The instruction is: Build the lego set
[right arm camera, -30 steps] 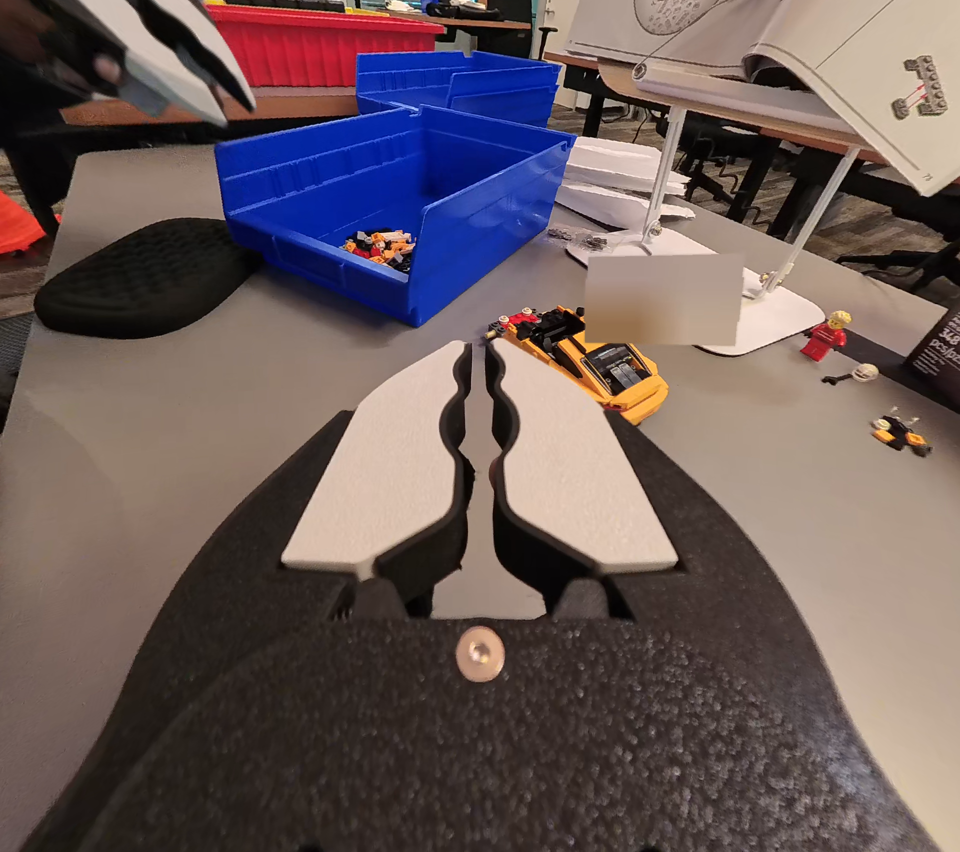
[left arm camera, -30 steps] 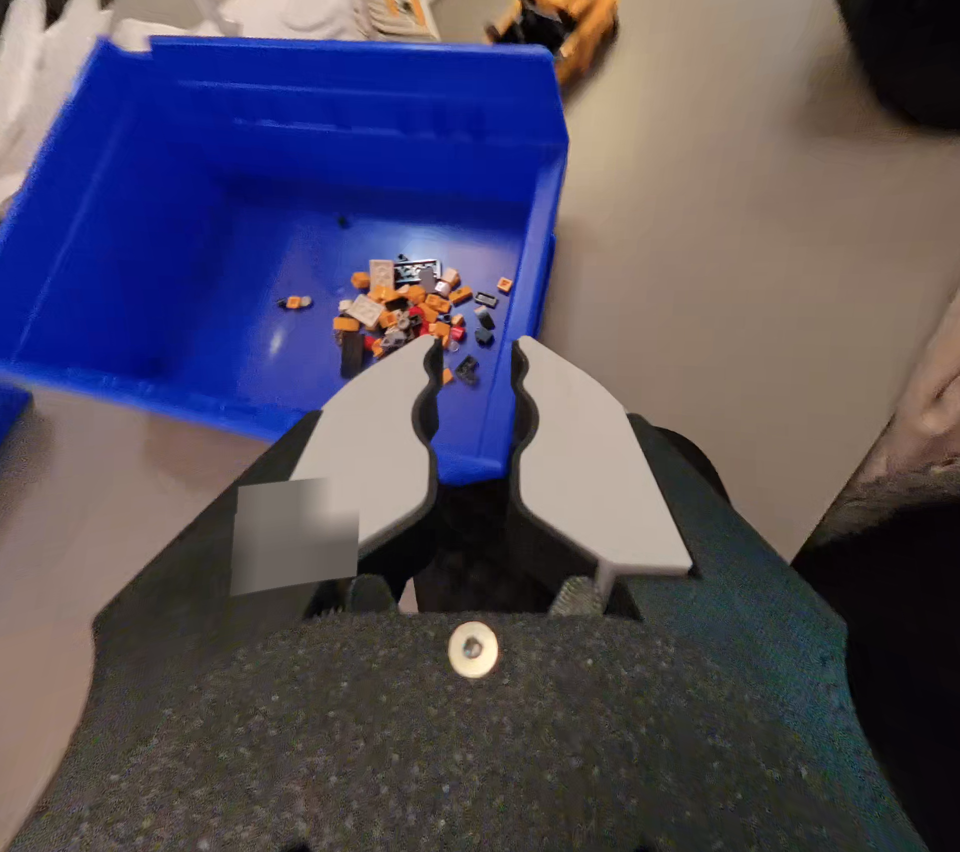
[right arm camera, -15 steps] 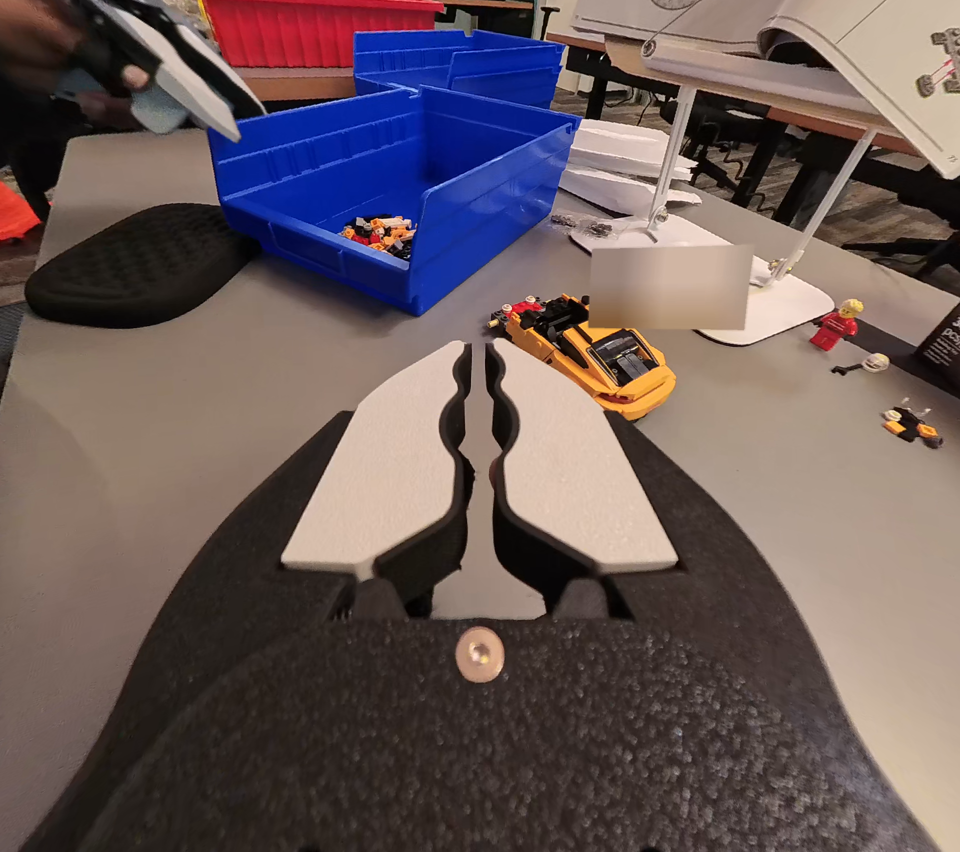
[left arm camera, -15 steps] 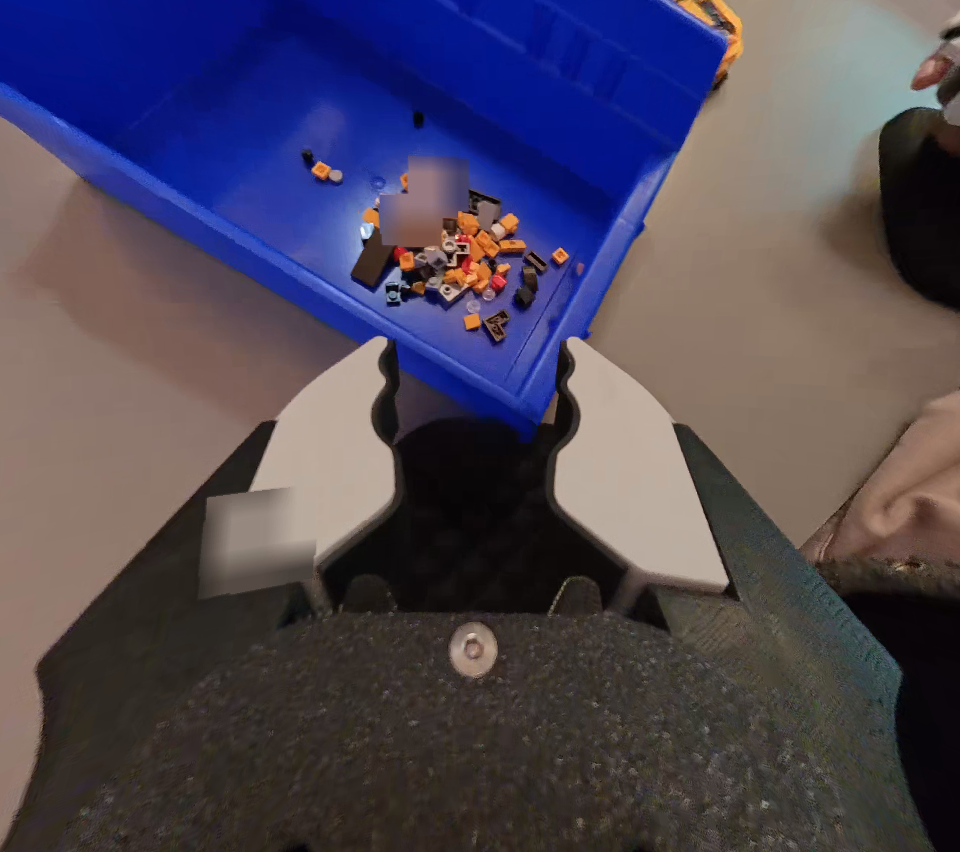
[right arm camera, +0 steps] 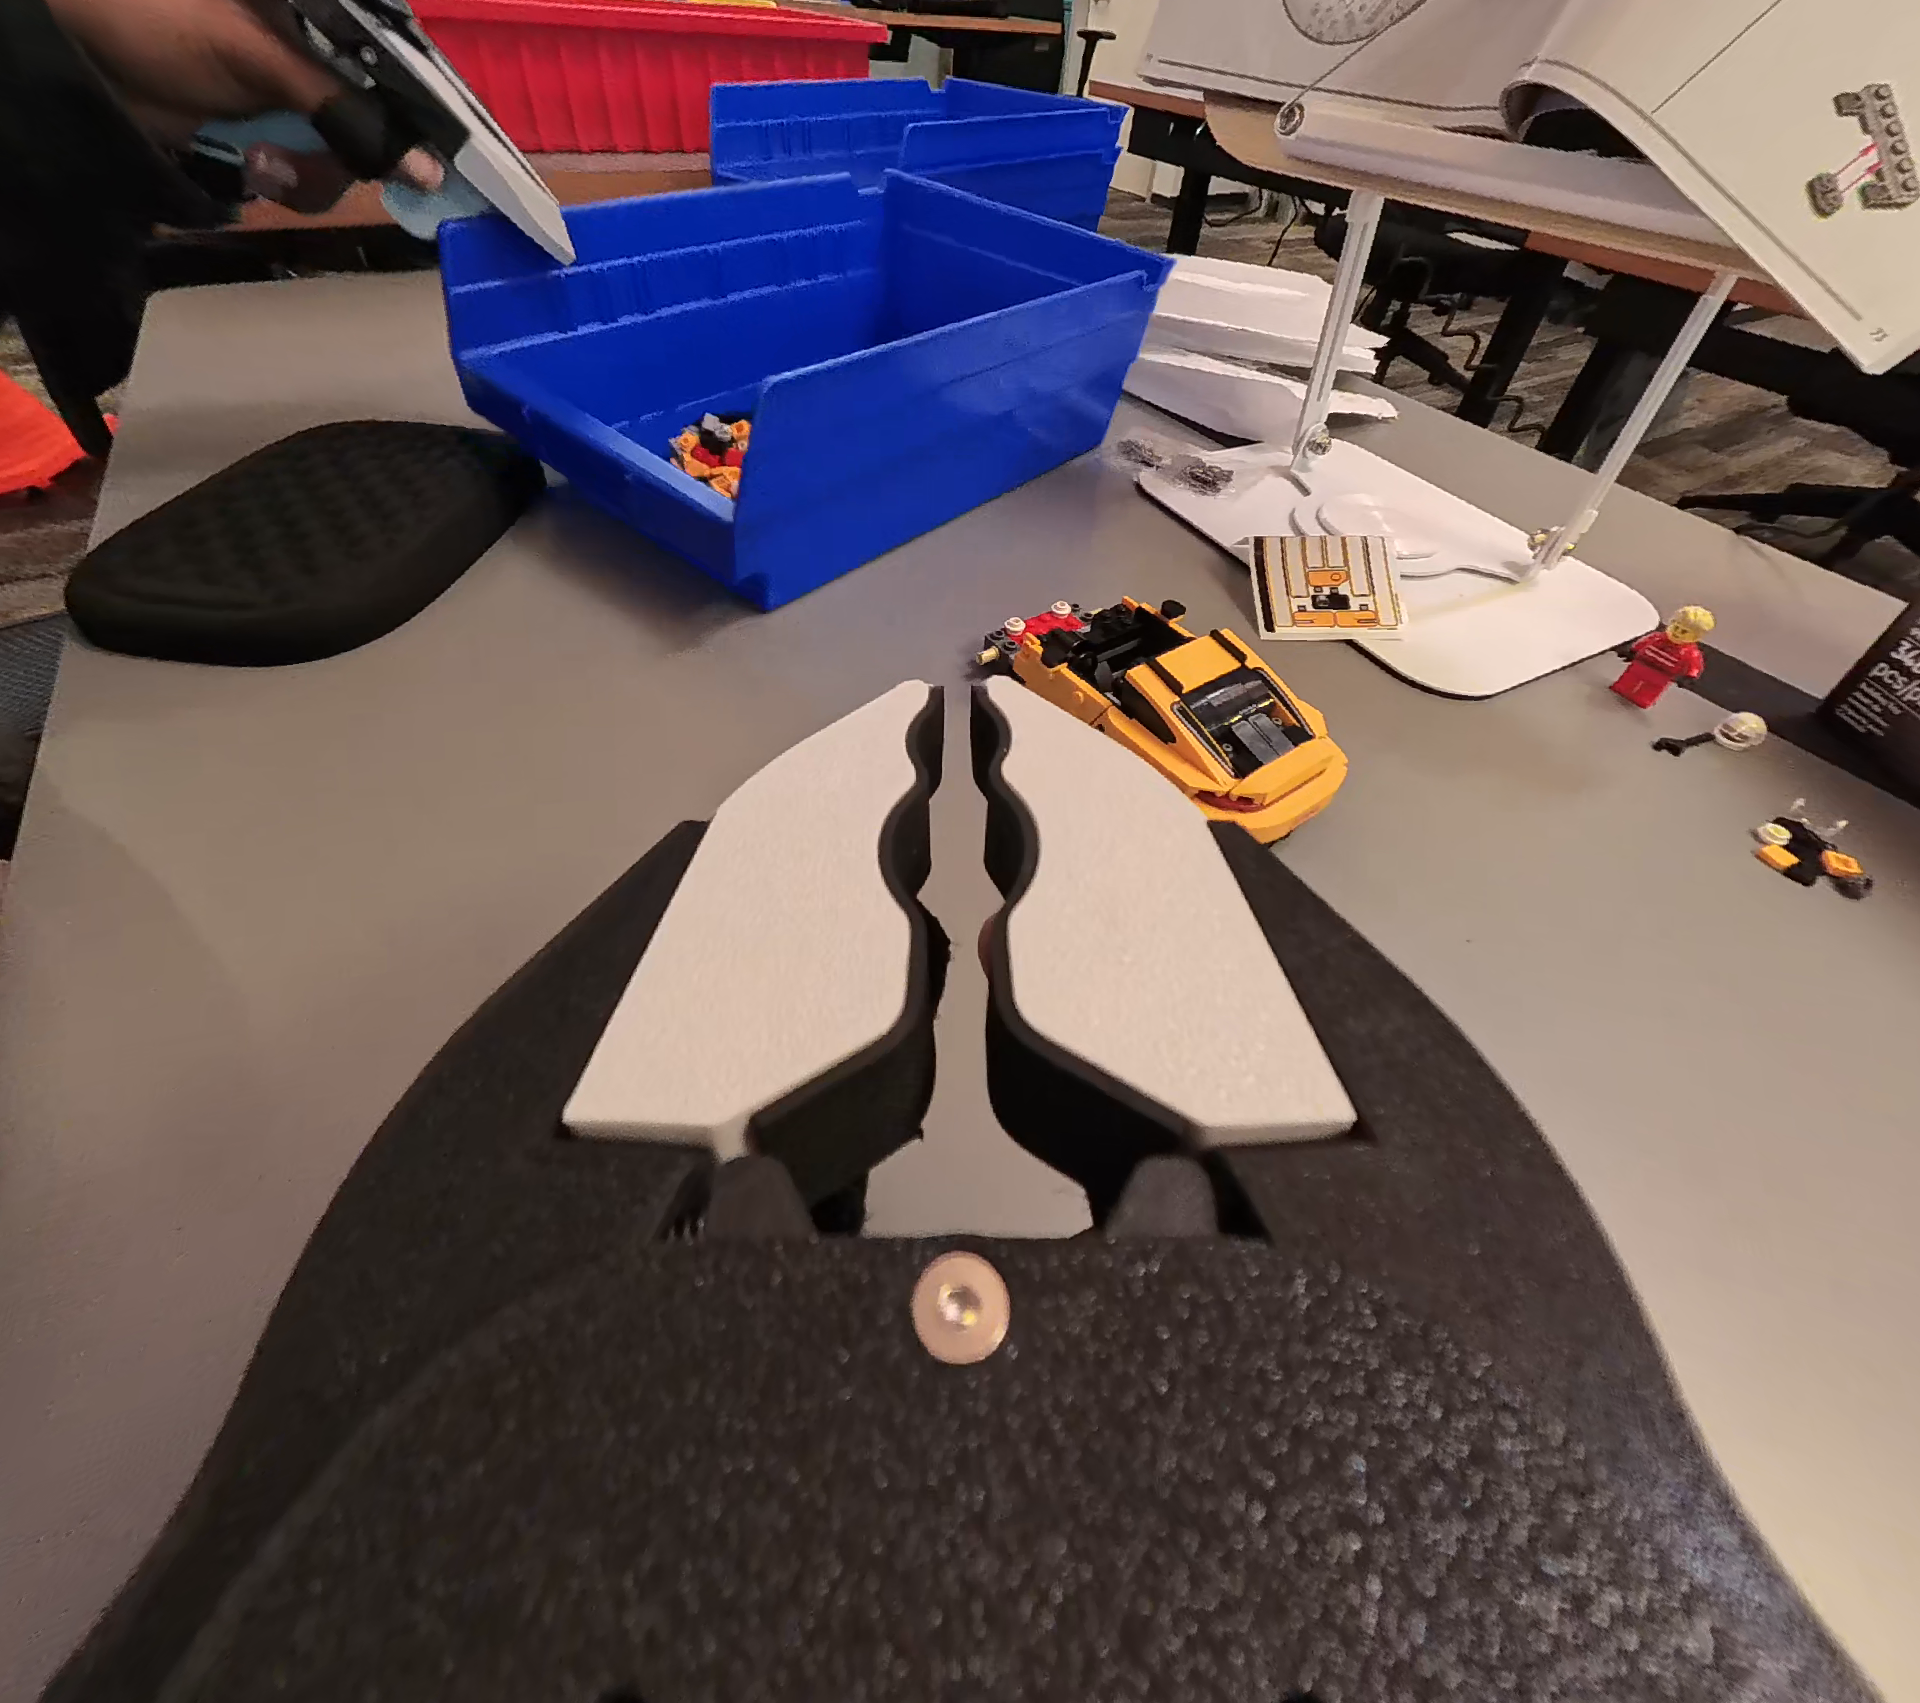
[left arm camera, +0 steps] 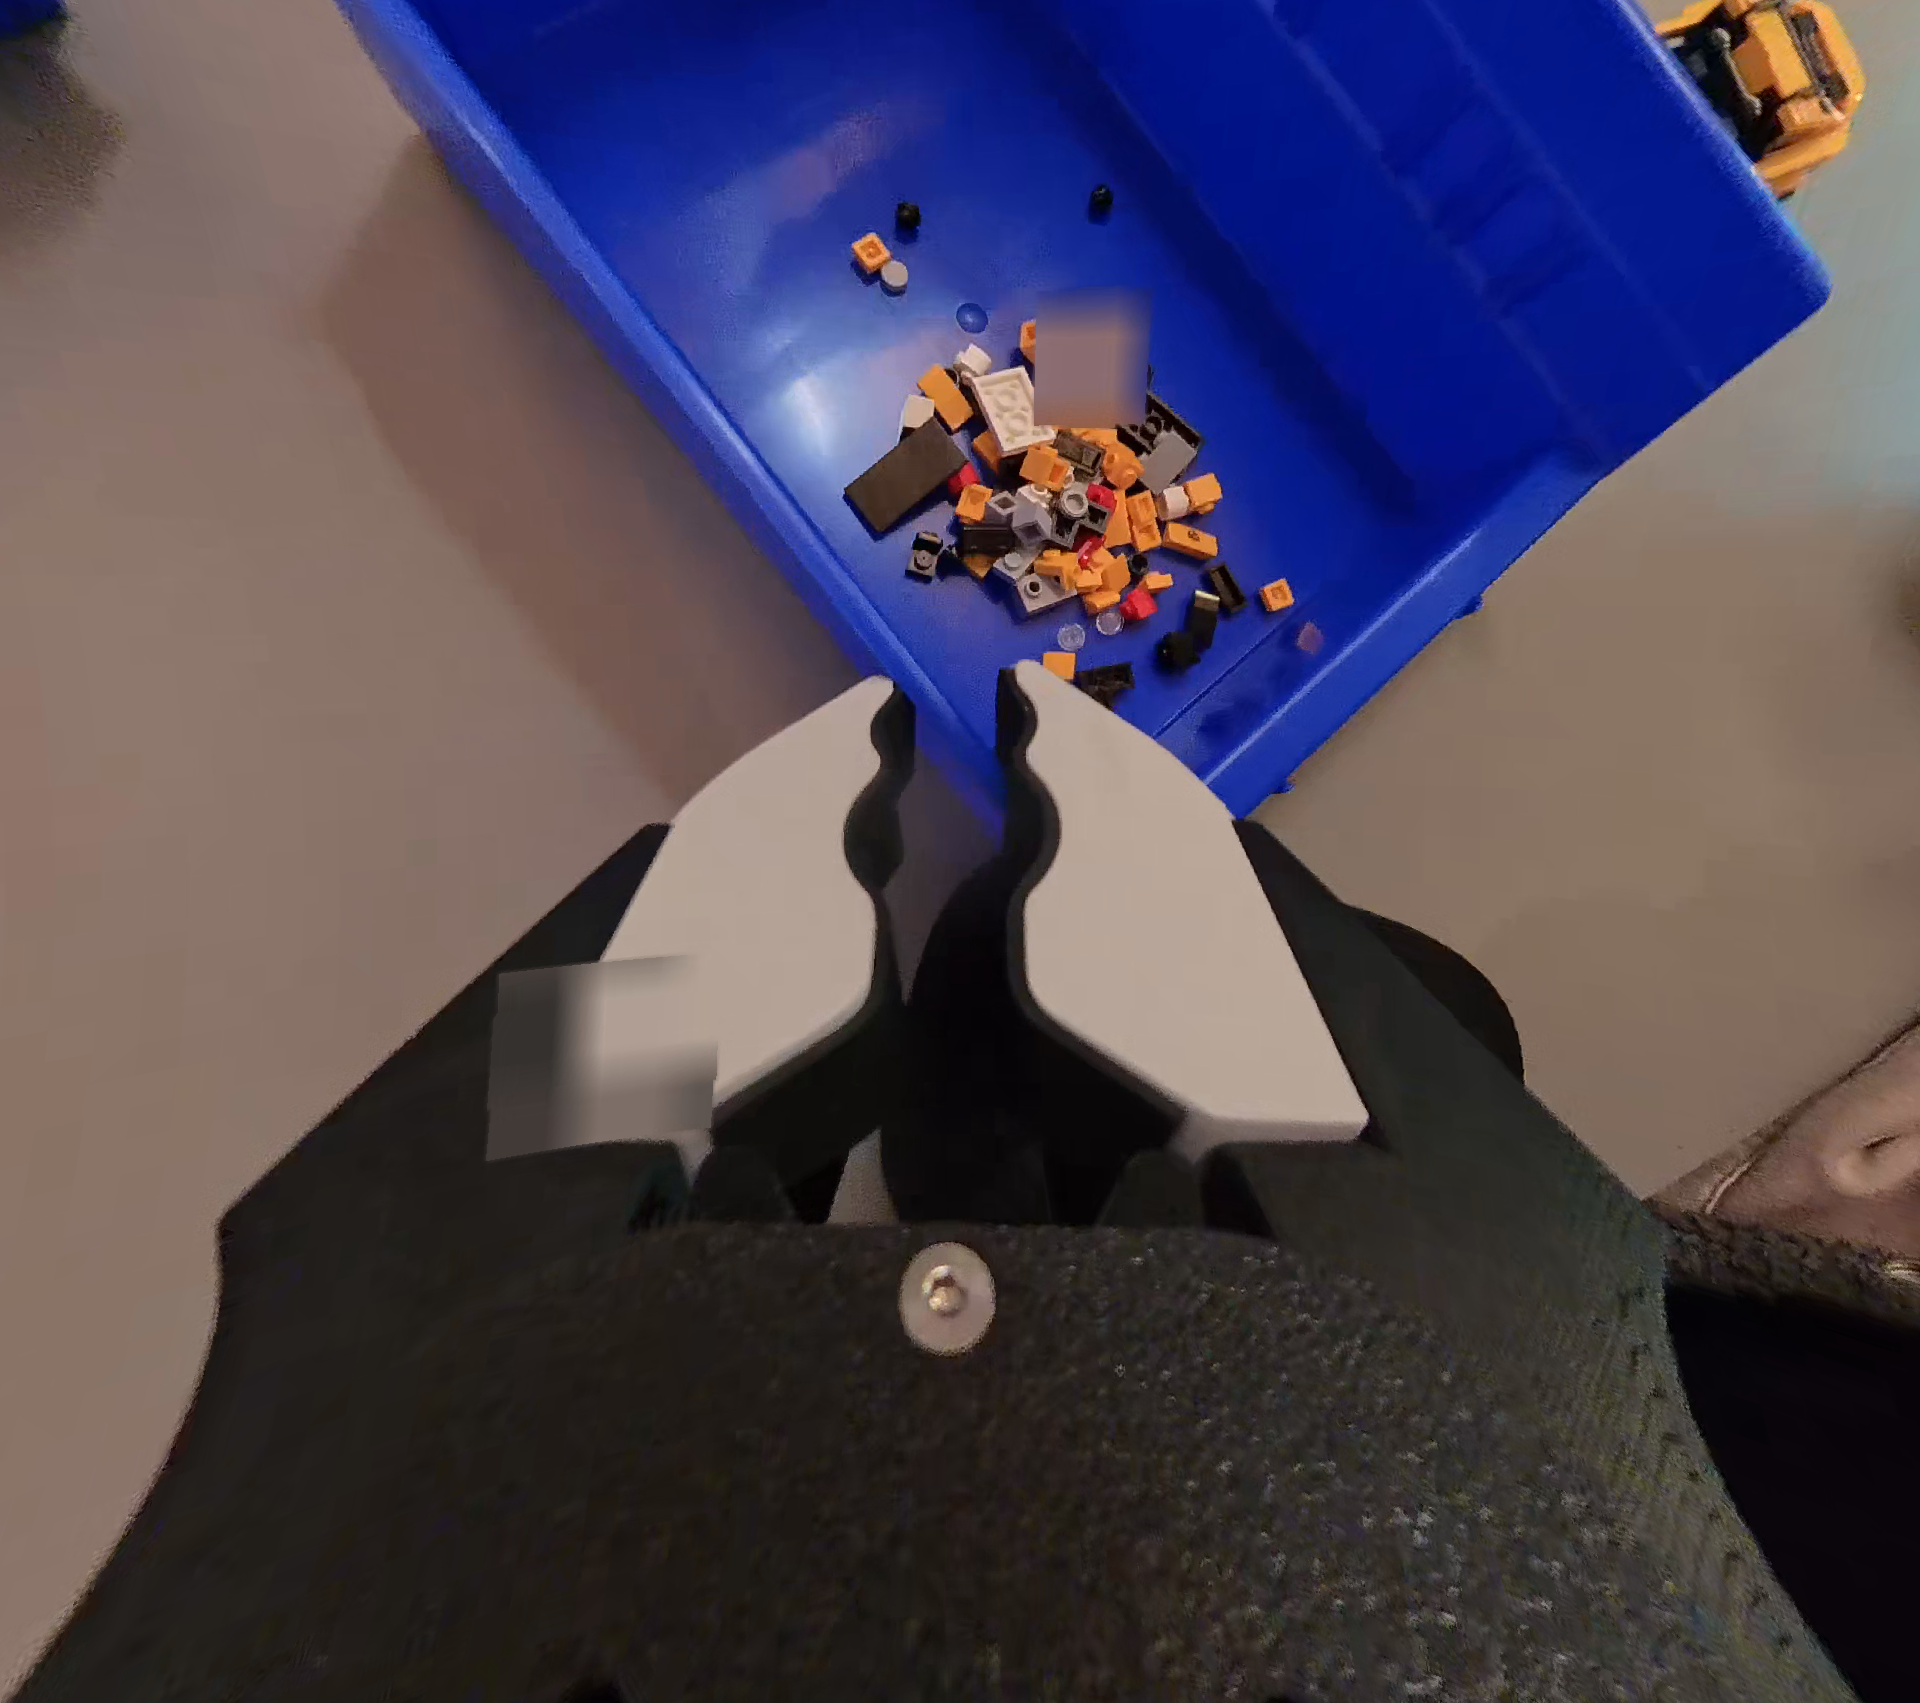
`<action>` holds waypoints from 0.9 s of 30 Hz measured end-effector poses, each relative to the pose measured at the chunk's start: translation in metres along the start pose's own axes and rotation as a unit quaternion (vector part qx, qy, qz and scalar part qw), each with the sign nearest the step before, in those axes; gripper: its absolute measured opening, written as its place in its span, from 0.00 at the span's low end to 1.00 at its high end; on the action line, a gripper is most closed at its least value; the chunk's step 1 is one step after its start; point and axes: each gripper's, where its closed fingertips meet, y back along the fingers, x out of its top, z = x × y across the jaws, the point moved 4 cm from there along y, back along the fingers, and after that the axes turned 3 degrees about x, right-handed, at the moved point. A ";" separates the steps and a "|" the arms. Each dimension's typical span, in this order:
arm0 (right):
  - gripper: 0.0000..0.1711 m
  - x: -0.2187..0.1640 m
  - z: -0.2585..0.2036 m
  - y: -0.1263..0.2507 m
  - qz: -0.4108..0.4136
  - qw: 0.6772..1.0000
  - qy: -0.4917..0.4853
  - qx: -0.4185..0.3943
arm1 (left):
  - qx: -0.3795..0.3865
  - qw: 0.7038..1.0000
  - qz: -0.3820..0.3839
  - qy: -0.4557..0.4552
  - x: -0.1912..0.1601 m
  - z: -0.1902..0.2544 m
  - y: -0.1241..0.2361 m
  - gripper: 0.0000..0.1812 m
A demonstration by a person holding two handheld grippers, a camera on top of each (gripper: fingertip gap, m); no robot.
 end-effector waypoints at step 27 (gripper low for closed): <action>0.02 -0.002 -0.007 -0.004 -0.010 1.000 0.003 0.014 | 0.103 0.958 0.112 0.245 -0.087 -0.100 0.072 0.09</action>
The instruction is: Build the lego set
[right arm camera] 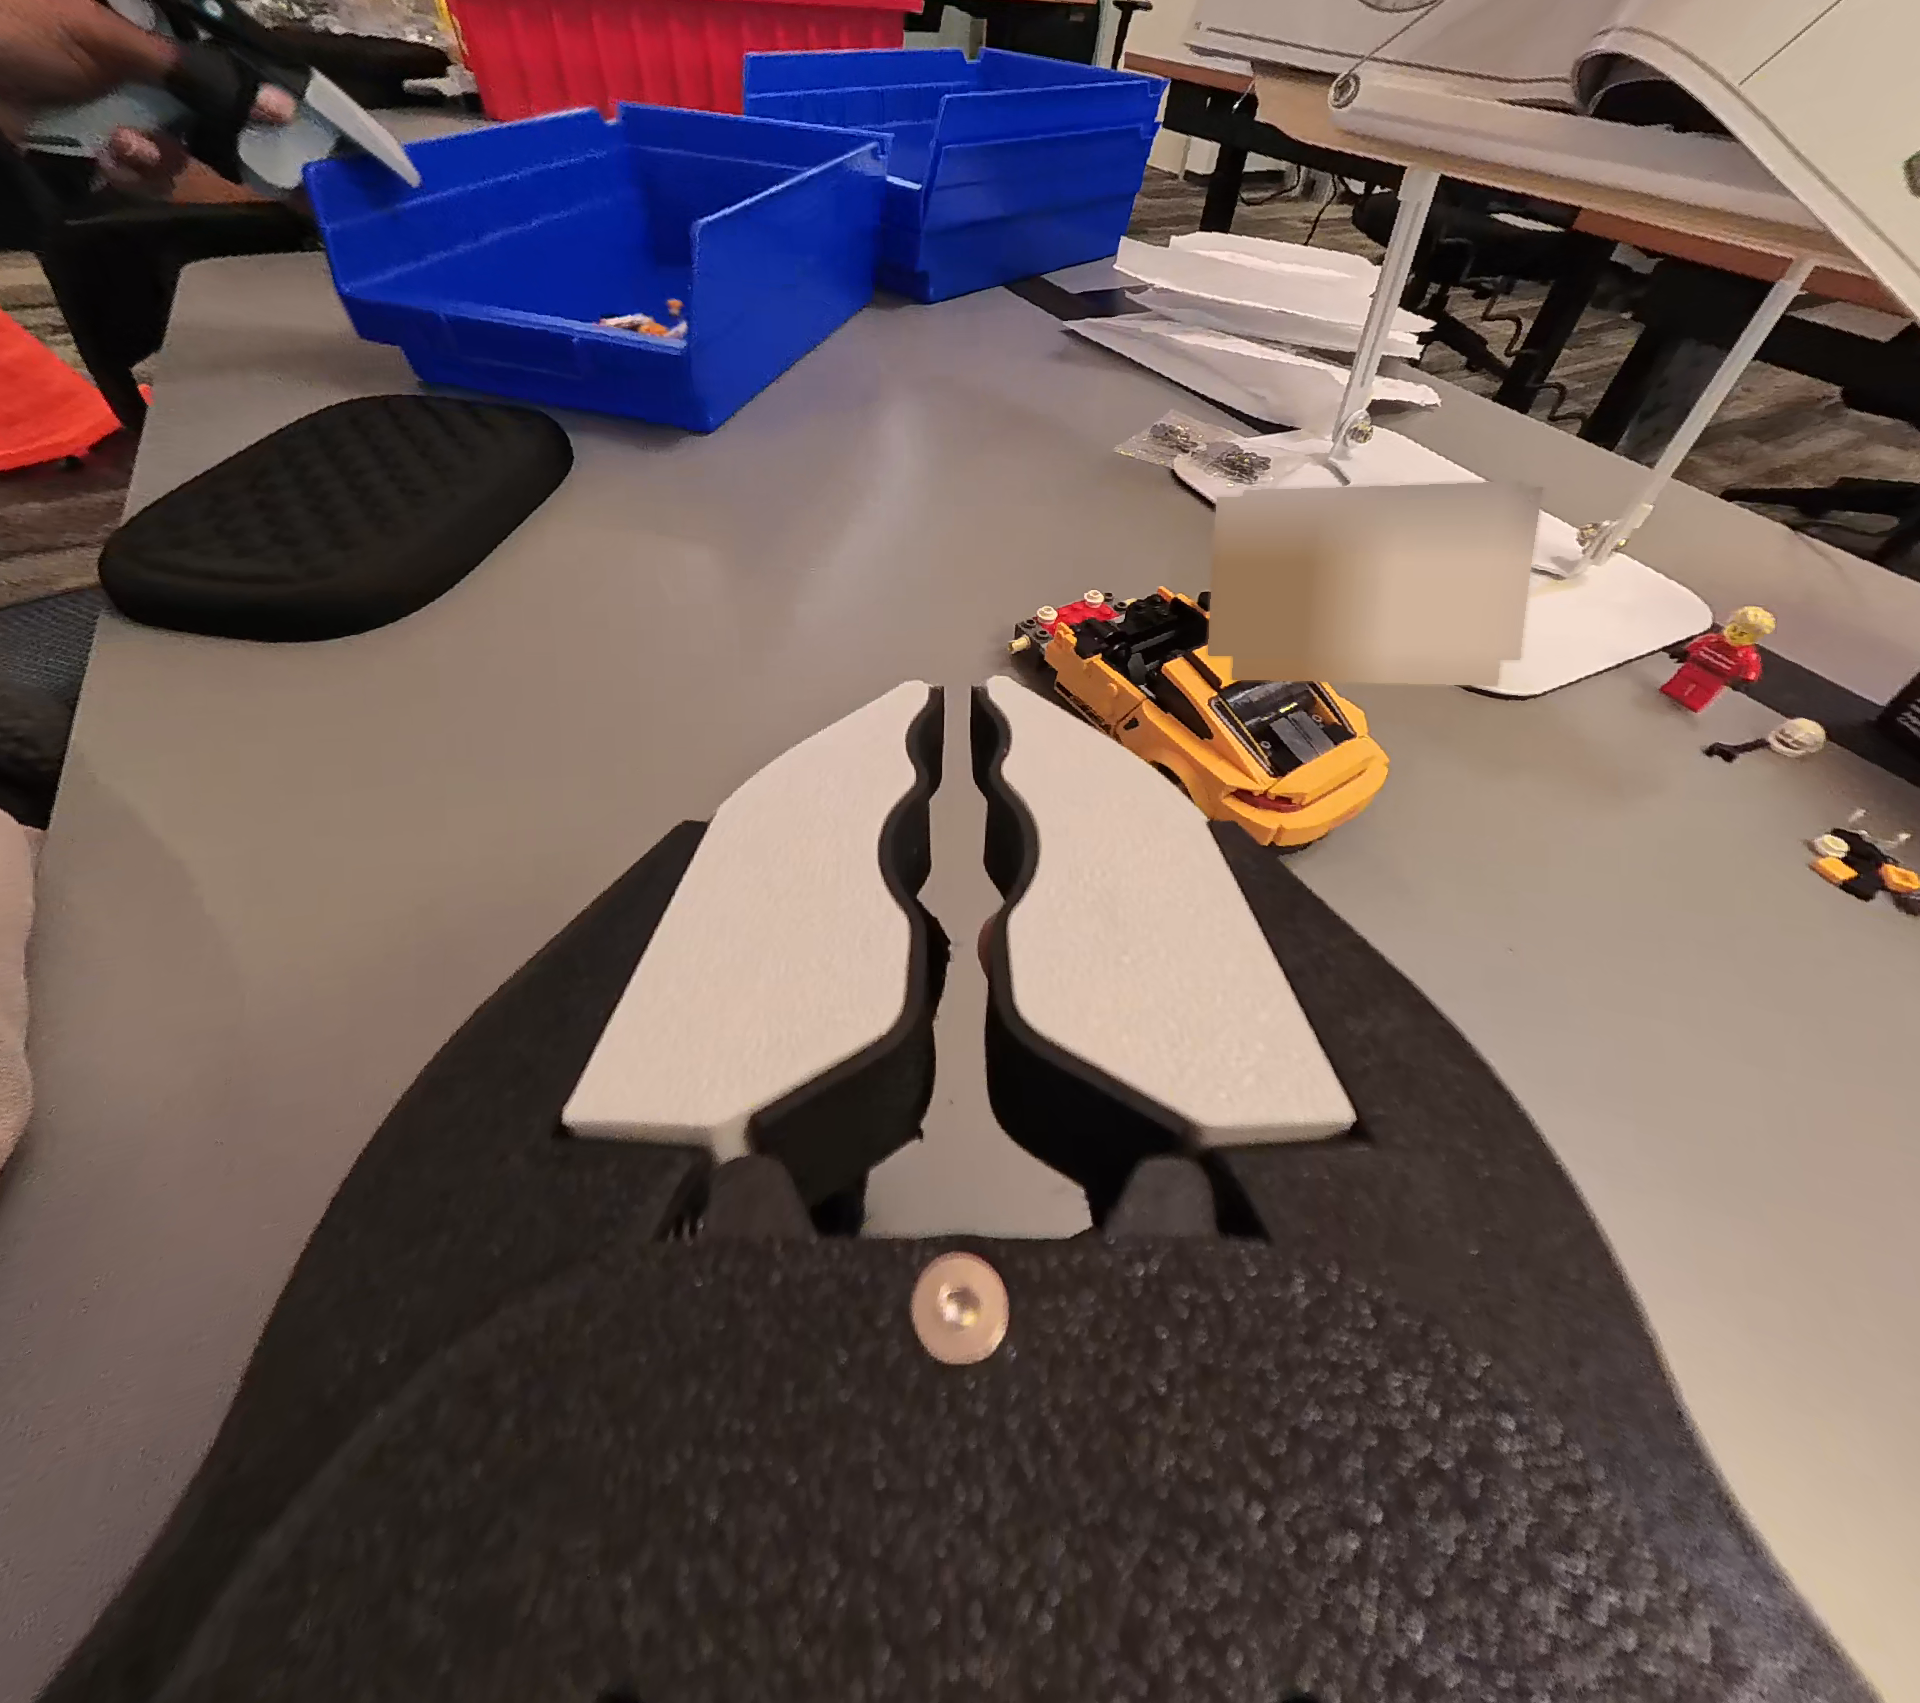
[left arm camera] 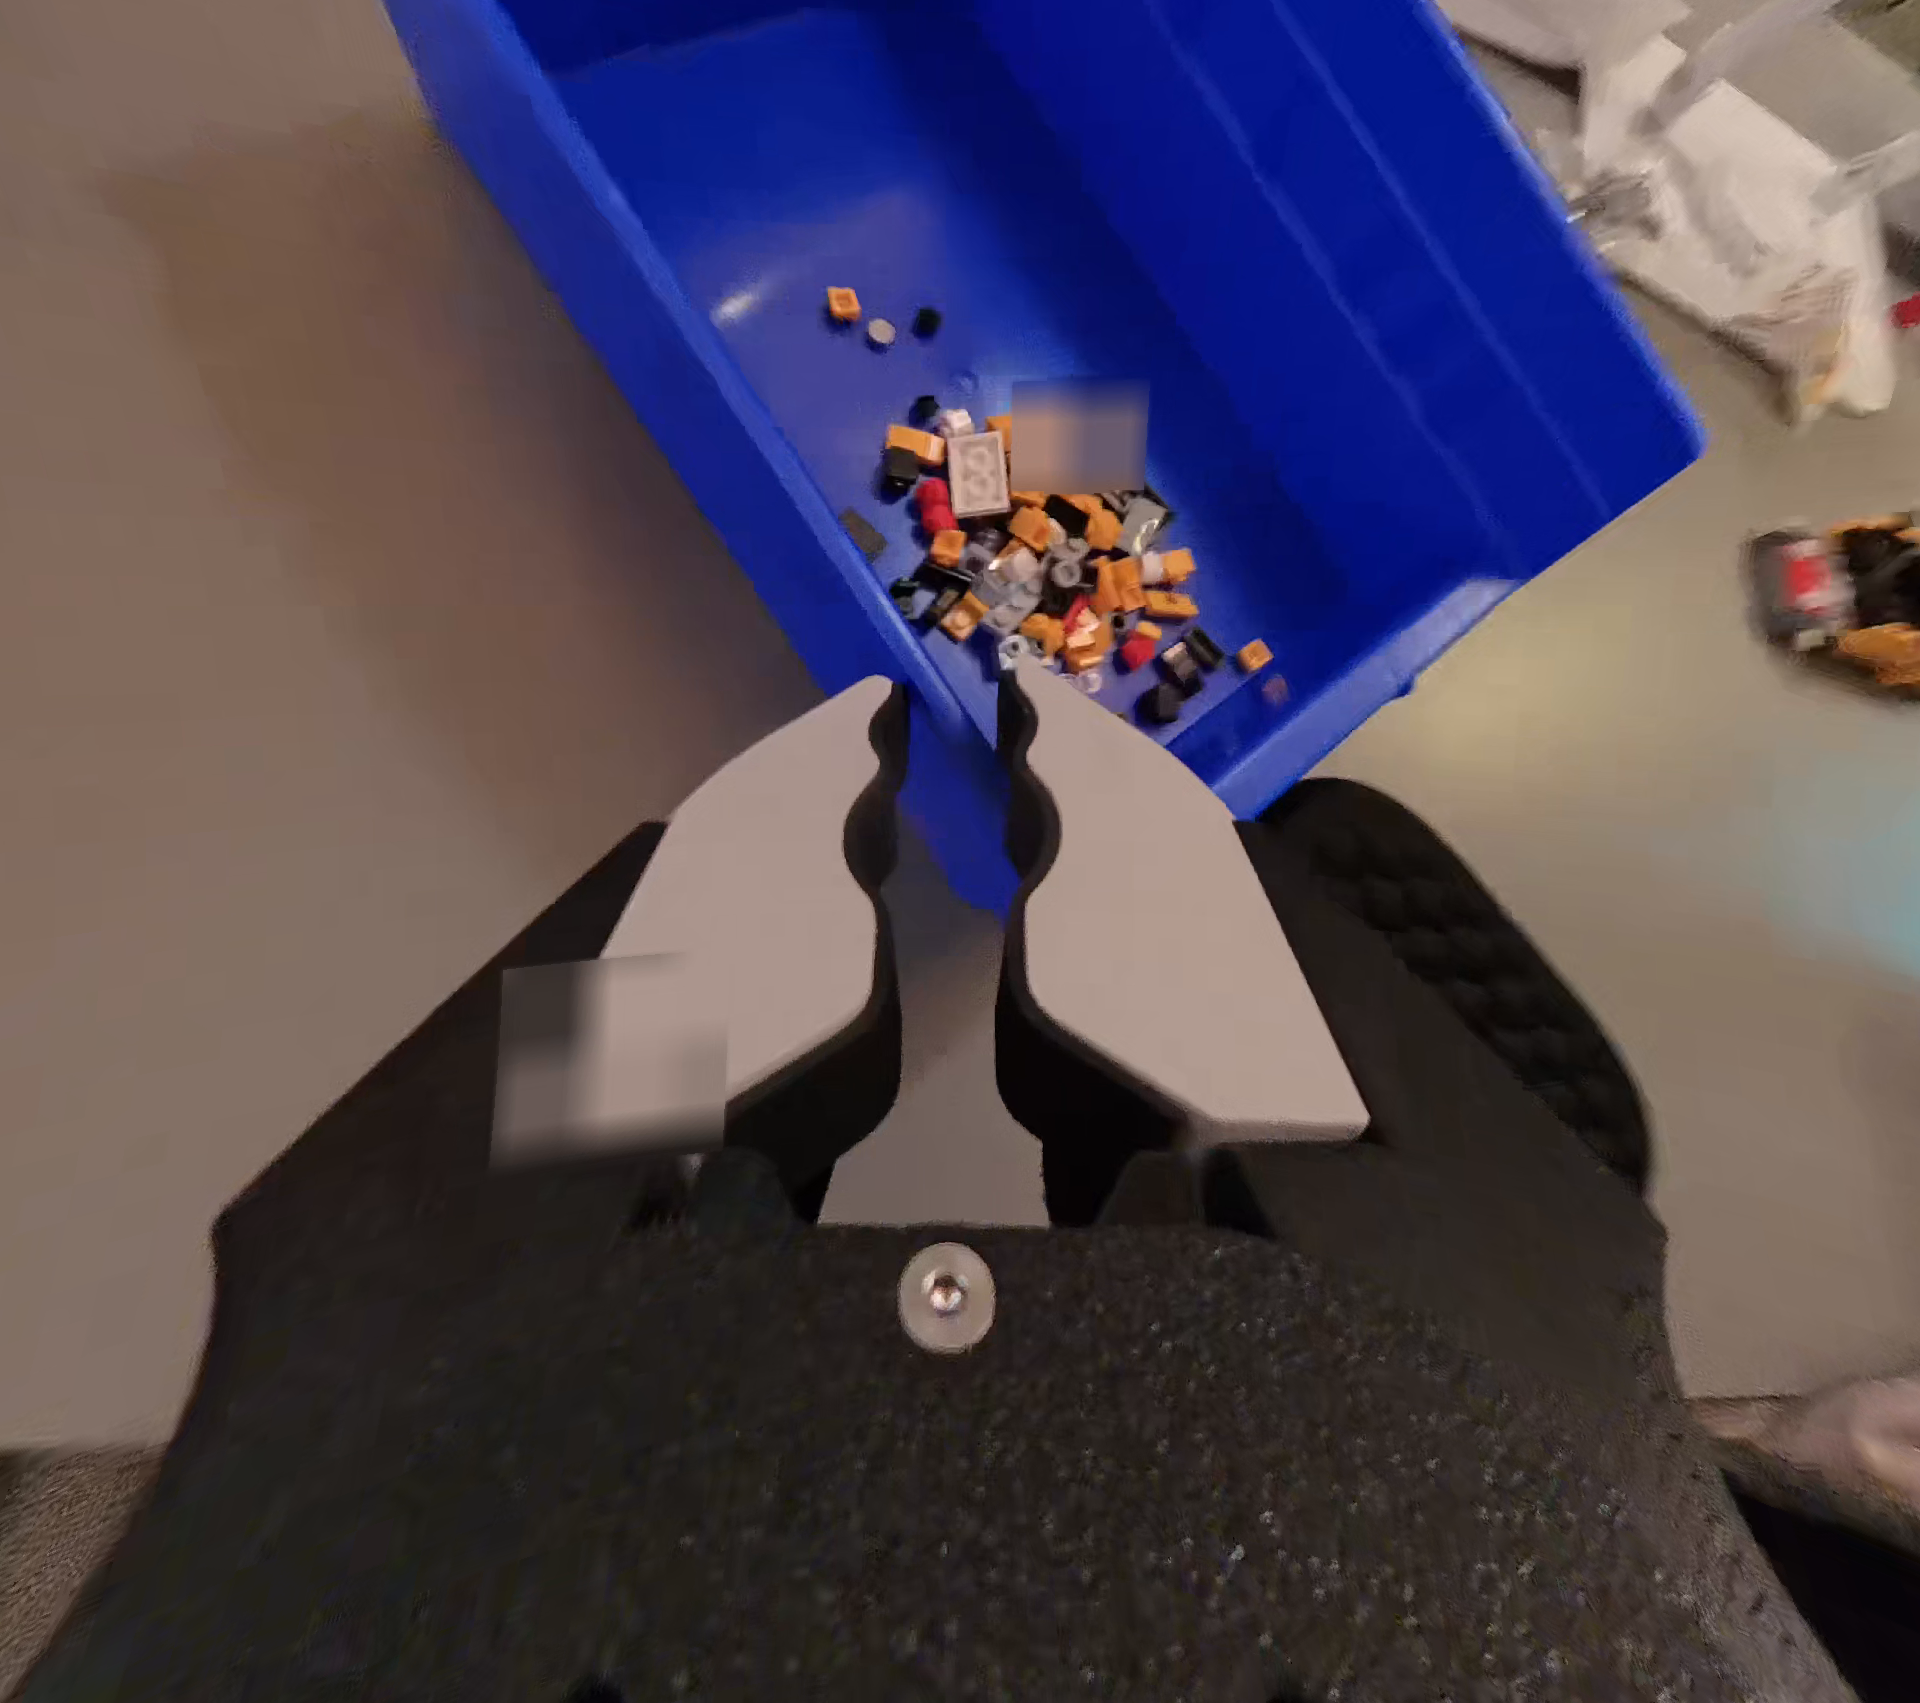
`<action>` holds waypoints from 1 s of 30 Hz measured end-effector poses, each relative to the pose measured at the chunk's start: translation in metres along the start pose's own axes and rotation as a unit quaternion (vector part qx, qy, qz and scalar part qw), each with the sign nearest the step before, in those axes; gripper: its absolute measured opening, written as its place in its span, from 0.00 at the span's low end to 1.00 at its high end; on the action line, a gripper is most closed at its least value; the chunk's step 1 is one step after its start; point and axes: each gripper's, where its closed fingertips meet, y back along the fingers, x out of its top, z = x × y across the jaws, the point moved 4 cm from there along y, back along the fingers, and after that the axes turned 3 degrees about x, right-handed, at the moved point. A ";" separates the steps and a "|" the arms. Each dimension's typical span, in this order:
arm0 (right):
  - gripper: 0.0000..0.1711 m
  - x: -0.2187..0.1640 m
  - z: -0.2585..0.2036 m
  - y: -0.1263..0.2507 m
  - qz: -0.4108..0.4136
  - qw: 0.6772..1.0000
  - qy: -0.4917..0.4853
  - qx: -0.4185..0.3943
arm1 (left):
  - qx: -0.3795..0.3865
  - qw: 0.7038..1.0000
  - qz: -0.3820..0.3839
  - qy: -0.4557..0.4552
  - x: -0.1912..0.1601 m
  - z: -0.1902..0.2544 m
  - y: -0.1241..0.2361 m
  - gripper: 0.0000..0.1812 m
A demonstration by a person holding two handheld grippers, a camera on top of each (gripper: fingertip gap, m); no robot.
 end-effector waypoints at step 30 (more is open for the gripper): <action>0.02 -0.002 -0.001 0.001 -0.004 1.000 -0.002 0.004 | -0.020 0.790 -0.373 -0.486 -0.057 0.119 -0.057 0.12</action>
